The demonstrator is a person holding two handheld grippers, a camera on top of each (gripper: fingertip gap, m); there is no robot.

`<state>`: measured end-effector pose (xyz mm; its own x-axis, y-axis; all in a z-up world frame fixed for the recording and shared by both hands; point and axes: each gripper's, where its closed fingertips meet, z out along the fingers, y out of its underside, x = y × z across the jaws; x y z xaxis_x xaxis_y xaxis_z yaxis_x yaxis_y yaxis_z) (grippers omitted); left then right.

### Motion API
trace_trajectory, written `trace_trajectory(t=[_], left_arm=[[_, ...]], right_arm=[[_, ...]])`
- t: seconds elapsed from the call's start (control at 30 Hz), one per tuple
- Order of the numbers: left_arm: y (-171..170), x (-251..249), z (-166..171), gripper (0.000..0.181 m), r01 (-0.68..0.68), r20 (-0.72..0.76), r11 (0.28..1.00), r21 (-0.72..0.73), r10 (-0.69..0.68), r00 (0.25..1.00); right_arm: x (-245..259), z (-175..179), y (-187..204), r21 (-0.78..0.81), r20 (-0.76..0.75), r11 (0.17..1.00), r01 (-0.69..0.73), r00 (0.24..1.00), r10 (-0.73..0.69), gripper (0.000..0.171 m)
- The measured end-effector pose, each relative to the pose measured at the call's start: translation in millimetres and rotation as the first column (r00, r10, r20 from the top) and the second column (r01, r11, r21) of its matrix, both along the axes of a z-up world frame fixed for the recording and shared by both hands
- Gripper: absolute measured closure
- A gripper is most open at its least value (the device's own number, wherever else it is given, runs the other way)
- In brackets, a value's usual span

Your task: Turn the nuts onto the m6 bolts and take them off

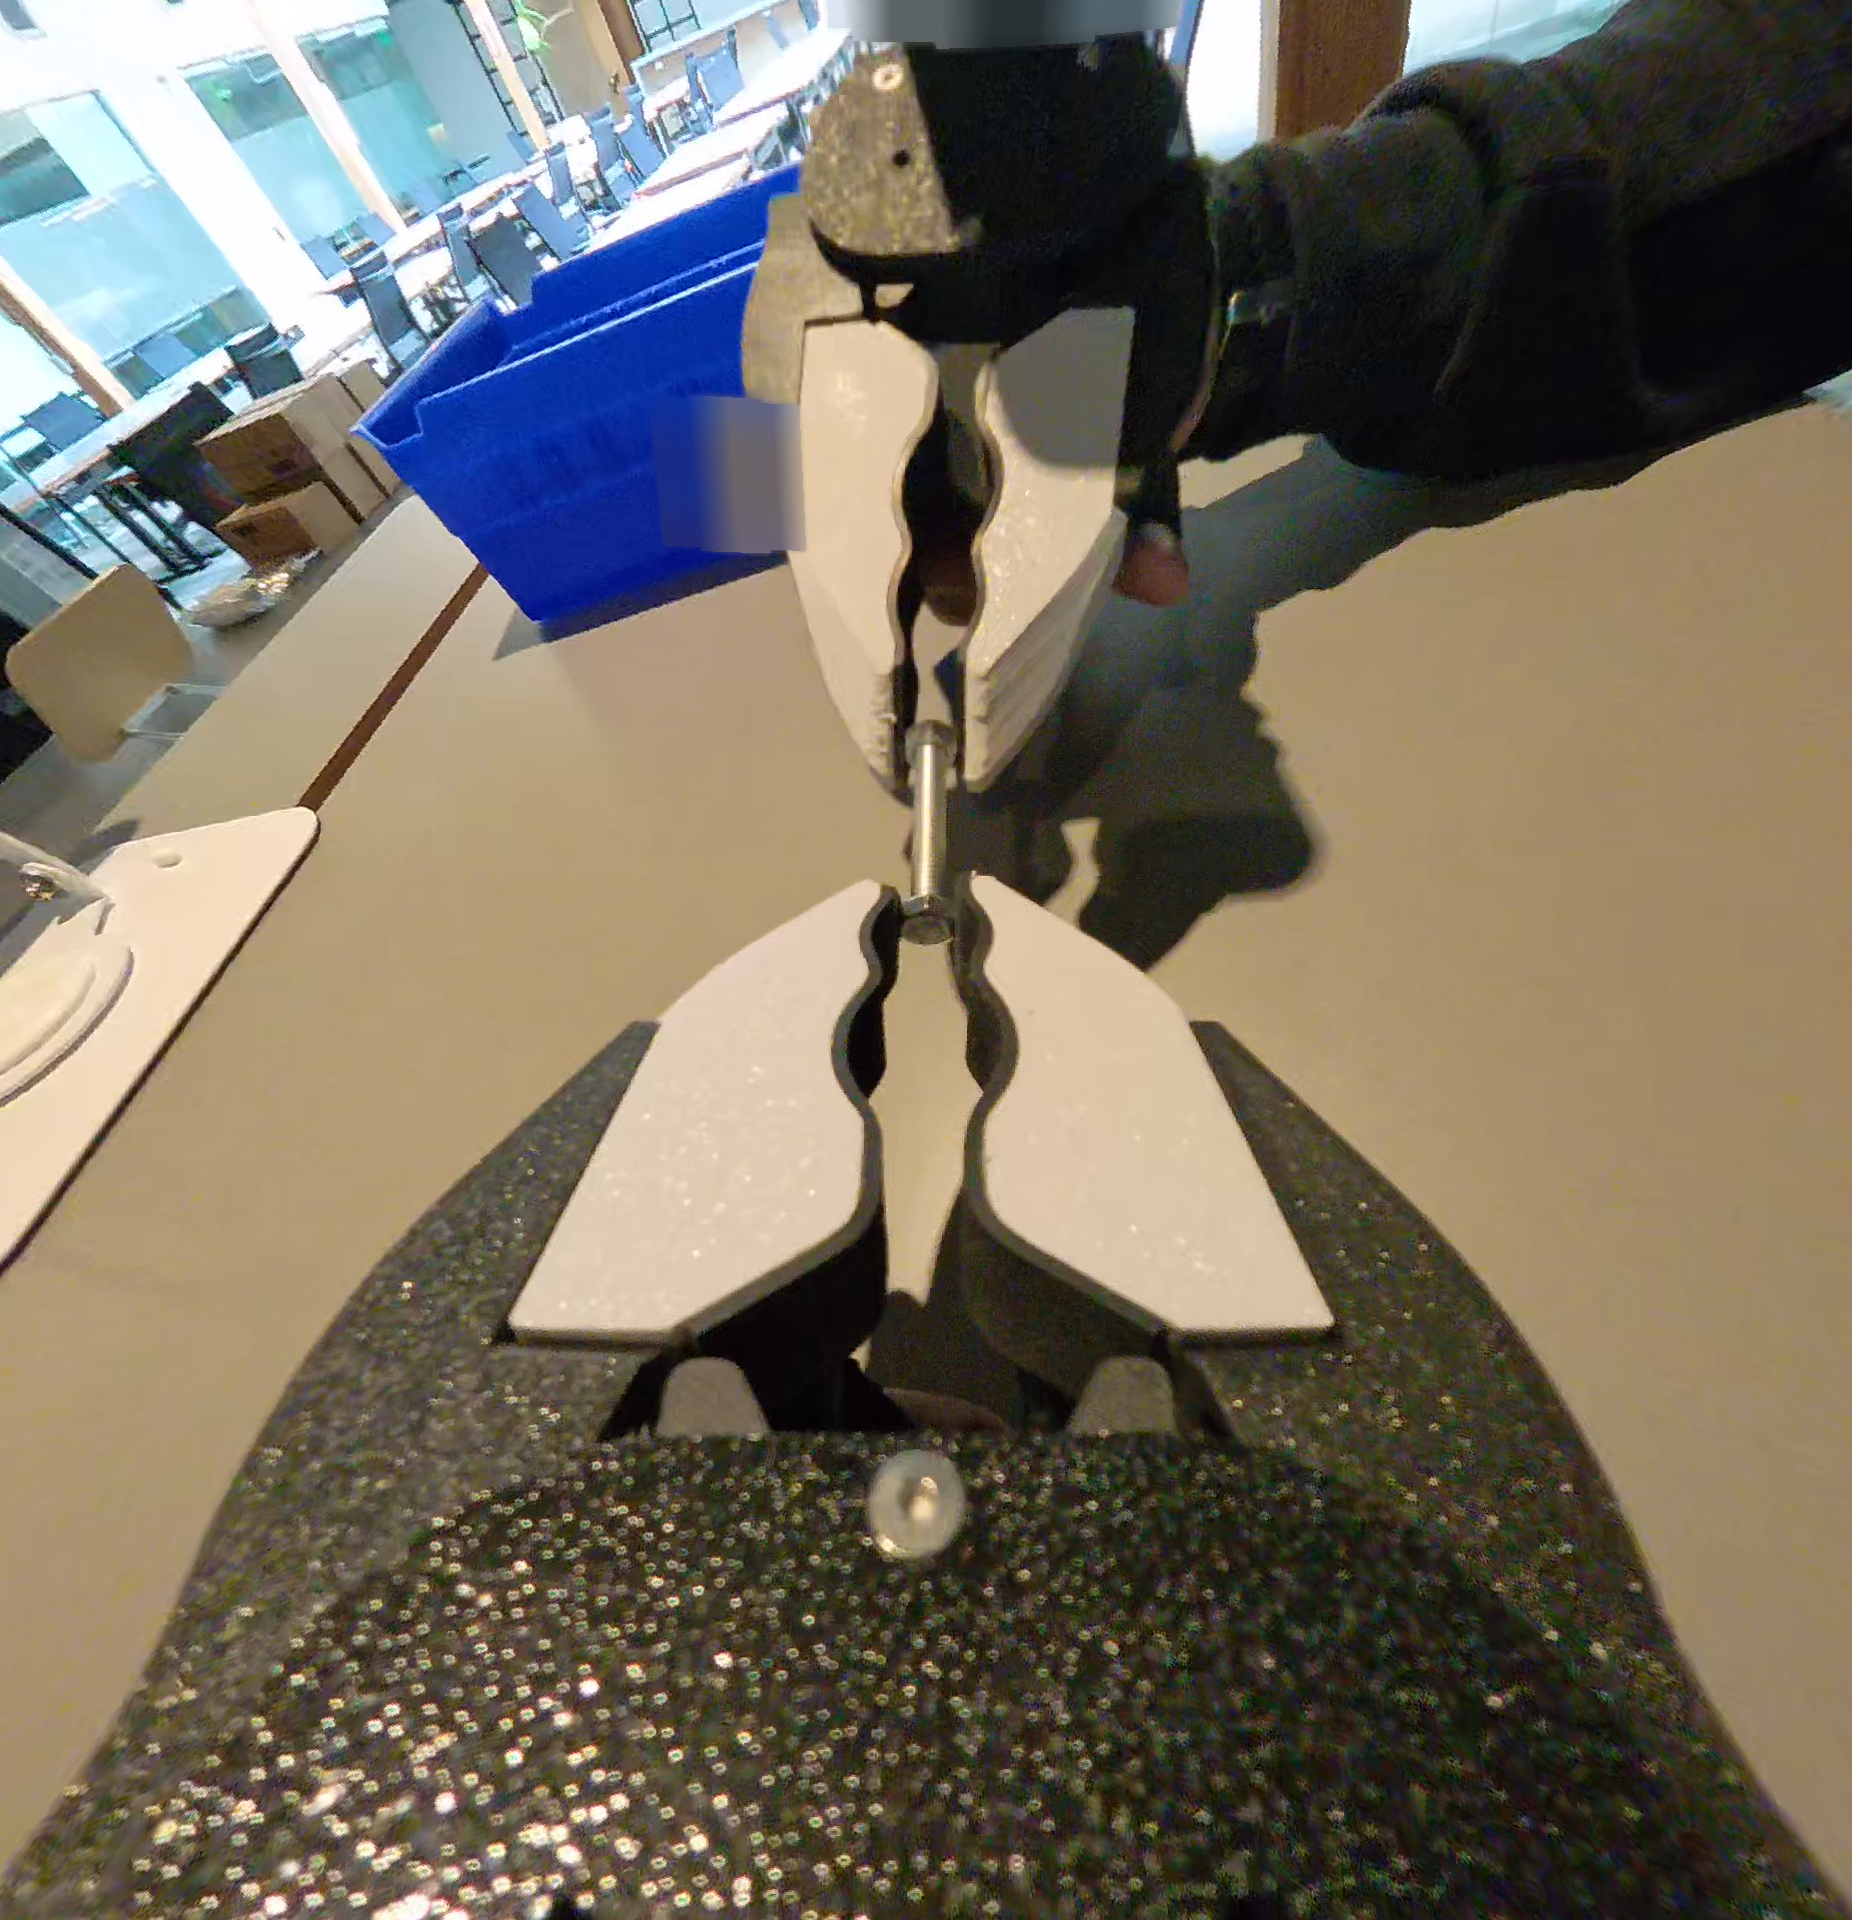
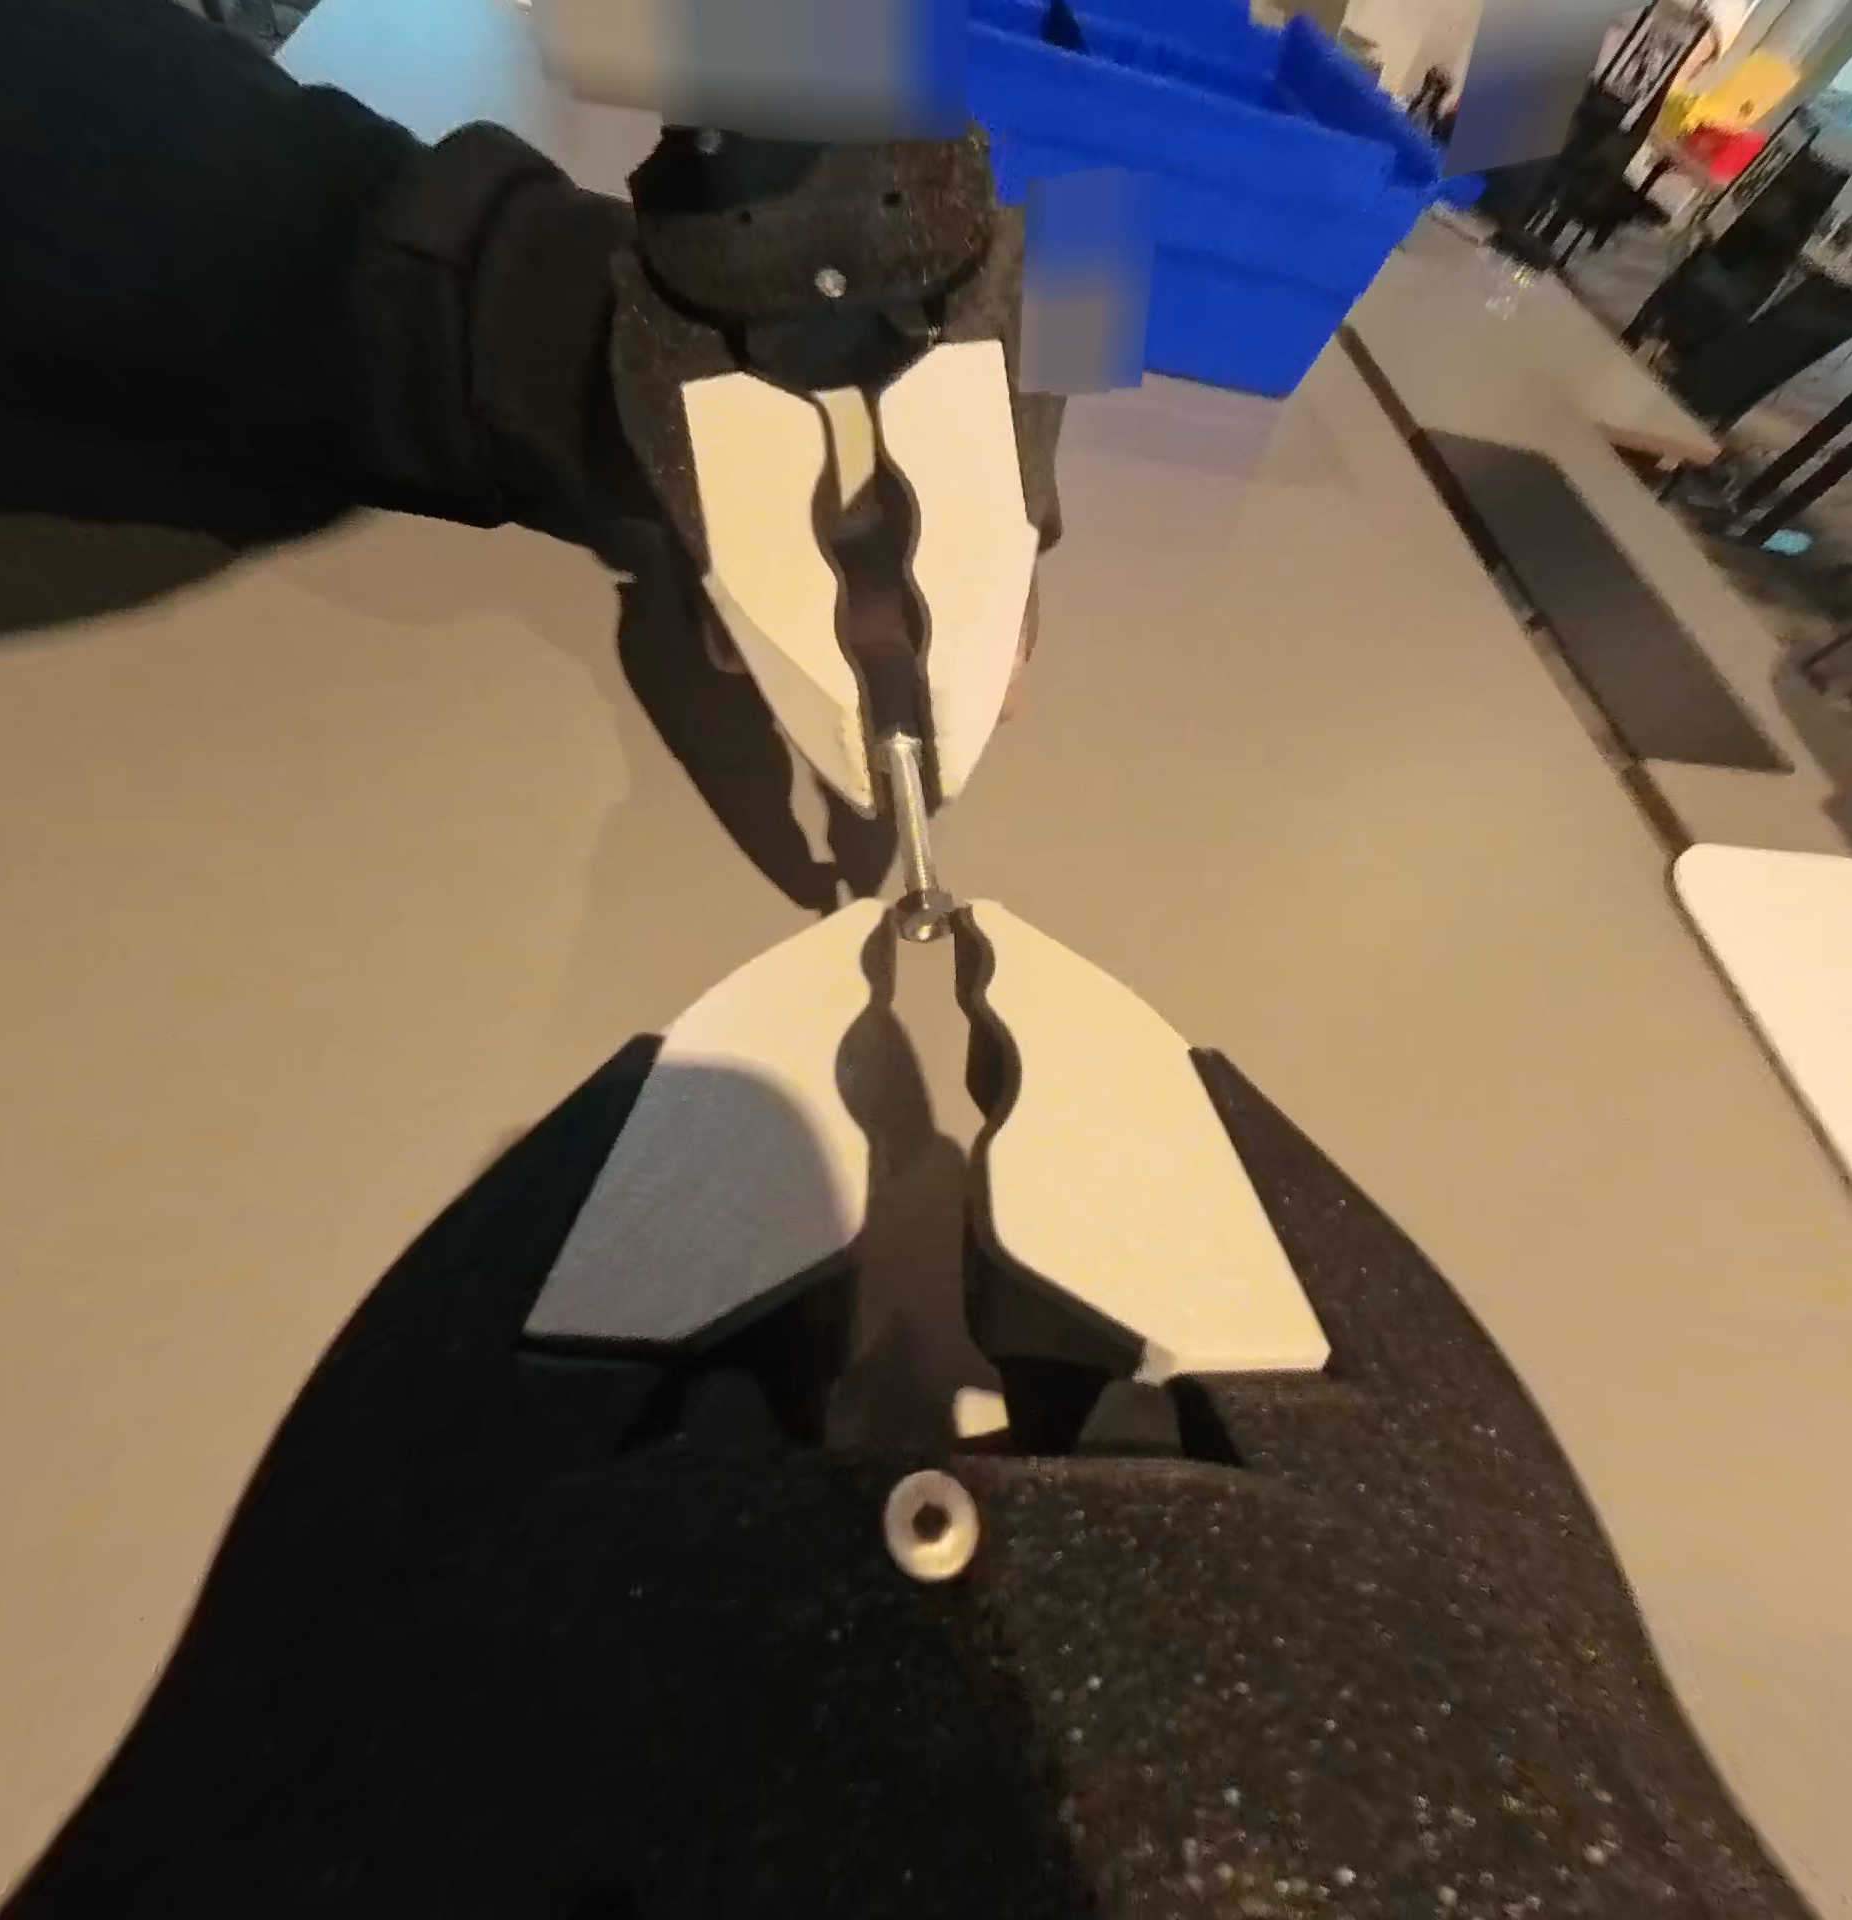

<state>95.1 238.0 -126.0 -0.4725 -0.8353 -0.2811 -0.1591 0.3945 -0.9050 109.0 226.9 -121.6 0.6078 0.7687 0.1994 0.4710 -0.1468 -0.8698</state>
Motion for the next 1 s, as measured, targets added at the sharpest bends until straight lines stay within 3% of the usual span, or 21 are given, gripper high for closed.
trace_trajectory(t=[0.07,0.17,0.23,0.3,0.37,0.43,0.57,0.67,0.73,0.87,1.0], left_arm=[[2,1,-5,0.171,-0.014,0.001,0.997,0.074,0.014,1.0],[4,2,-15,0.171,-0.03,-0.006,0.982,0.188,0.032,0.999],[5,4,-13,0.171,-0.042,-0.002,0.985,0.167,0.043,0.999],[6,5,-12,0.171,-0.049,-0.005,0.988,0.146,0.05,0.999],[7,5,-10,0.171,-0.05,-0.008,0.993,0.109,0.051,0.999],[7,4,-6,0.171,-0.046,-0.007,0.997,0.068,0.047,0.999],[3,2,2,0.171,-0.018,0.008,1.0,-0.014,0.018,1.0],[1,1,4,0.171,0.001,0.004,0.999,-0.044,0.0,1.0],[-1,1,2,0.171,0.004,-0.003,0.999,-0.035,-0.004,1.0],[4,4,-6,0.171,-0.039,-0.001,0.996,0.084,0.039,0.999],[12,8,-12,0.171,-0.099,0.052,0.953,0.288,0.088,0.995]], right_arm=[[0,-6,0,-0.156,-0.086,0.988,0.021,0.996,-0.034,0.161],[-1,-14,-2,-0.471,-0.309,0.882,-0.009,0.938,-0.156,0.161],[1,-13,0,-0.522,-0.403,0.851,-0.056,0.895,-0.189,0.16],[5,-8,2,-0.459,-0.401,0.887,-0.047,0.902,-0.16,0.147],[11,-4,6,-0.341,-0.318,0.94,0.011,0.939,-0.127,0.133],[11,3,4,-0.183,-0.214,0.983,0.031,0.974,-0.07,0.129],[5,4,1,0.029,-0.015,1.0,0.008,1.0,-0.008,0.137],[1,3,2,0.07,0.023,0.998,0.002,1.0,-0.004,0.144],[-2,3,2,0.074,0.016,0.997,-0.001,1.0,0.0,0.158],[0,-9,5,-0.141,-0.069,0.989,0.053,0.996,-0.064,0.16],[0,-13,7,-0.511,-0.392,0.86,0.0,0.89,-0.233,0.16]])
